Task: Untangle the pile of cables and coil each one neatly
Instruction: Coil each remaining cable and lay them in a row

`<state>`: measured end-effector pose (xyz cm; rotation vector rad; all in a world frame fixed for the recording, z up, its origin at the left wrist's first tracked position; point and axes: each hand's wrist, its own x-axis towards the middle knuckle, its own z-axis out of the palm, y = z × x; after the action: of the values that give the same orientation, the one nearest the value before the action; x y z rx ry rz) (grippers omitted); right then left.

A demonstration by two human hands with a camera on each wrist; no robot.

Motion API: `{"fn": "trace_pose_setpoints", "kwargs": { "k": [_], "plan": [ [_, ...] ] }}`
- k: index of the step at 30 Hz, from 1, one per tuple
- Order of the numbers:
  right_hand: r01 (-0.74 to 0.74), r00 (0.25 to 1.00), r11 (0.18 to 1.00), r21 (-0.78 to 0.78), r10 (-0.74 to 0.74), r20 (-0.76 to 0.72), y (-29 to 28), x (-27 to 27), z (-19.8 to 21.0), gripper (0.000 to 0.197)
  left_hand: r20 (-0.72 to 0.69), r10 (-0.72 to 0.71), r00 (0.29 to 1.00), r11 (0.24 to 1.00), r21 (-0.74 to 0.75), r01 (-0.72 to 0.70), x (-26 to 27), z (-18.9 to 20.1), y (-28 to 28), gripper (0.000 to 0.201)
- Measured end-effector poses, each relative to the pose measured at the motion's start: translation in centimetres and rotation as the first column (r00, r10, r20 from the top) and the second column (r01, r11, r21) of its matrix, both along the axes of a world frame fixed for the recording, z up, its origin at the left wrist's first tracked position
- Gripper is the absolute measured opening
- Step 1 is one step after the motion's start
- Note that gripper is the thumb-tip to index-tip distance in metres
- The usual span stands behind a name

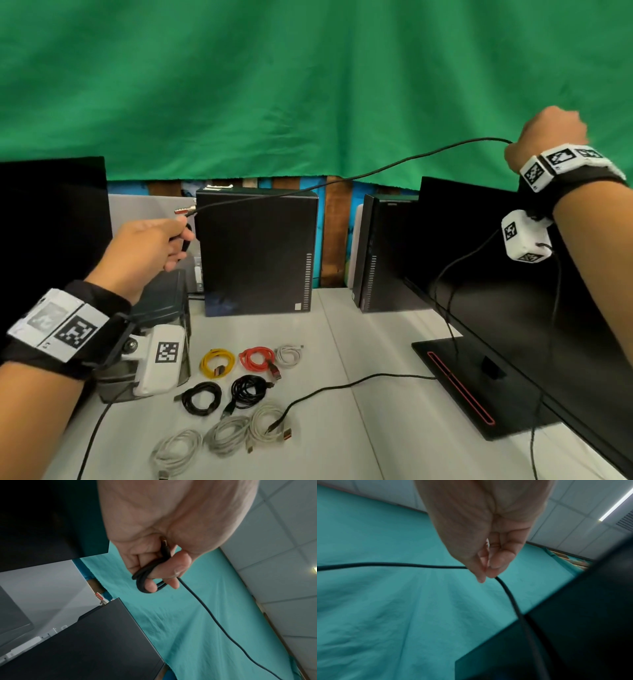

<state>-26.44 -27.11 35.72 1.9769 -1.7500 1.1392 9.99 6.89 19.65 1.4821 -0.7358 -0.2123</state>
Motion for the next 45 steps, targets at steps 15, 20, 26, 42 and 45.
{"fn": "trace_pose_setpoints", "kwargs": {
  "k": [15, 20, 26, 42, 45],
  "plan": [
    [-0.432, 0.900, 0.891, 0.141, 0.436, 0.002, 4.0, 7.2, -3.2, 0.019, -0.043, -0.085, 0.996, 0.996, -0.013, 0.084, -2.2, -0.7, -0.1, 0.032],
    [-0.403, 0.913, 0.856, 0.323, 0.401, 0.077, 2.7, 8.6, -6.8, 0.017, -0.002, -0.064, 0.998, 0.998, 0.009, 0.064, -2.6, -0.1, 0.3, 0.032],
    [-0.345, 0.939, 0.939, 0.003, 0.345, 0.003, 3.3, 6.8, 0.3, 0.022, 0.008, -0.059, 0.998, 0.998, 0.027, 0.059, -2.1, 0.0, 0.4, 0.034],
    [-0.464, 0.868, 0.878, 0.120, 0.477, -0.139, 5.2, 7.7, -0.2, 0.041, -0.065, -0.176, 0.982, 0.973, 0.141, 0.184, -5.4, -2.1, -1.4, 0.034],
    [-0.549, 0.792, 0.763, 0.341, 0.605, -0.079, 5.6, 9.9, -5.5, 0.047, -0.092, -0.204, 0.975, 0.964, 0.152, 0.216, -6.1, -2.5, -1.6, 0.035]
  ]
}}
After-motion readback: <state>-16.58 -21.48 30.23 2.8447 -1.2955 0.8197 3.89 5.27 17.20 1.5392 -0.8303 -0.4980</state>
